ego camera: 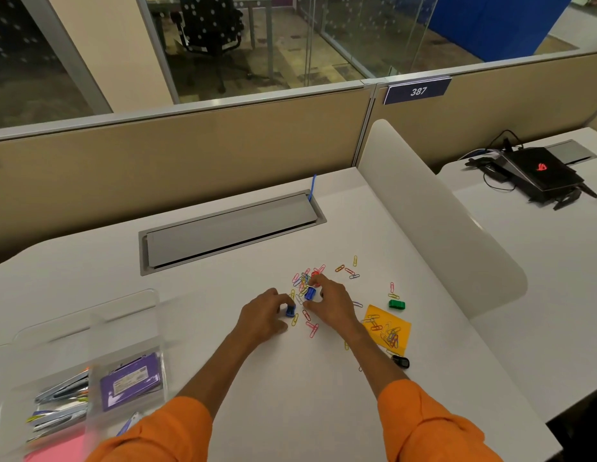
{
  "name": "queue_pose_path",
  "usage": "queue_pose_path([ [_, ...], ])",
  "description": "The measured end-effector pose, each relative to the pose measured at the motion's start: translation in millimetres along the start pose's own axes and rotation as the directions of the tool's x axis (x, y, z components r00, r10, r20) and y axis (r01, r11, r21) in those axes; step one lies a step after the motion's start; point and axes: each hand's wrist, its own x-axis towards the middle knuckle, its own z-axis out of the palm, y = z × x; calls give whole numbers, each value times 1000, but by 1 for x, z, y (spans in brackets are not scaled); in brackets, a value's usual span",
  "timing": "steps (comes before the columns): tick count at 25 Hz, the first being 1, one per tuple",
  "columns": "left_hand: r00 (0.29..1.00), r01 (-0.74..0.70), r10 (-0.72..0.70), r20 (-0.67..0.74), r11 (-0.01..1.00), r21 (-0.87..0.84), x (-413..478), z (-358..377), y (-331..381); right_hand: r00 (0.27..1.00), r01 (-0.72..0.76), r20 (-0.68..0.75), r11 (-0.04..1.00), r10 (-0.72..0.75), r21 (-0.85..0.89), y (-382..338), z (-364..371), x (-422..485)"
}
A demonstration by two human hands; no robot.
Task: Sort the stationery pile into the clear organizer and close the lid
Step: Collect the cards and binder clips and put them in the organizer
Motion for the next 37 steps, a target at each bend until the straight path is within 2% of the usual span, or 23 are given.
queue_pose_path([
  [4, 995, -61, 65, -71, 996, 62, 6, -1, 5, 1000, -3, 9, 999, 3, -39, 2, 8, 6],
  [8, 994, -80, 86, -63, 993, 92, 13, 3, 4, 1000, -3, 4, 1000, 3, -5, 5, 11, 8],
  [12, 992, -78, 85, -92, 995, 69, 17, 8, 0, 999, -53, 0, 991, 53, 123, 7, 8, 6],
  [14, 992, -69, 66, -107, 997, -26, 17, 10, -2, 995, -95, -5, 972, 98, 217, 8, 3, 4],
  [16, 990, -33, -5, -142, 964, -265, 13, 9, -4, 991, -134, 22, 929, 135, 345, 12, -2, 2],
  [17, 985, 0, -73, -155, 903, -429, 11, 9, -5, 988, -156, 57, 885, 146, 438, 14, -5, 0],
  [18, 978, 35, -153, -146, 799, -600, 7, 9, -6, 984, -180, 101, 823, 149, 539, 16, -8, -2],
  [20, 958, 80, -280, -69, 491, -868, -1, 8, -7, 968, -249, 196, 659, 155, 710, 17, -14, -7],
  [22, 948, 91, -317, 43, 140, -986, -10, 6, -3, 950, -313, 272, 479, 156, 820, 16, -20, -10],
  [24, 954, 63, -277, 117, -198, -978, -17, 2, 2, 940, -340, 318, 312, 119, 887, 14, -25, -12],
  [26, 964, 31, -221, 152, -470, -882, -21, -1, 7, 940, -342, 335, 180, 69, 922, 12, -29, -15],
  [28, 970, 21, -172, 173, -647, -762, -23, -5, 10, 938, -346, 344, 85, 38, 934, 12, -30, -16],
  [29, 969, 25, -159, 187, -693, -720, -23, -8, 13, 939, -344, 342, 47, 31, 938, 13, -30, -16],
  [30, 965, 35, -159, 209, -710, -703, -22, -12, 15, 941, -339, 339, 14, 25, 941, 14, -31, -15],
  [32, 941, 72, -203, 271, -662, -746, -18, -18, 20, 939, -341, 342, -42, 25, 939, 15, -34, -15],
  [34, 907, 120, -283, 312, -536, -836, -10, -23, 22, 925, -366, 367, -35, 95, 930, 14, -38, -15],
  [37, 892, 179, -354, 281, -292, -939, 1, -26, 21, 890, -386, 353, 63, 288, 921, 17, -43, -12],
])
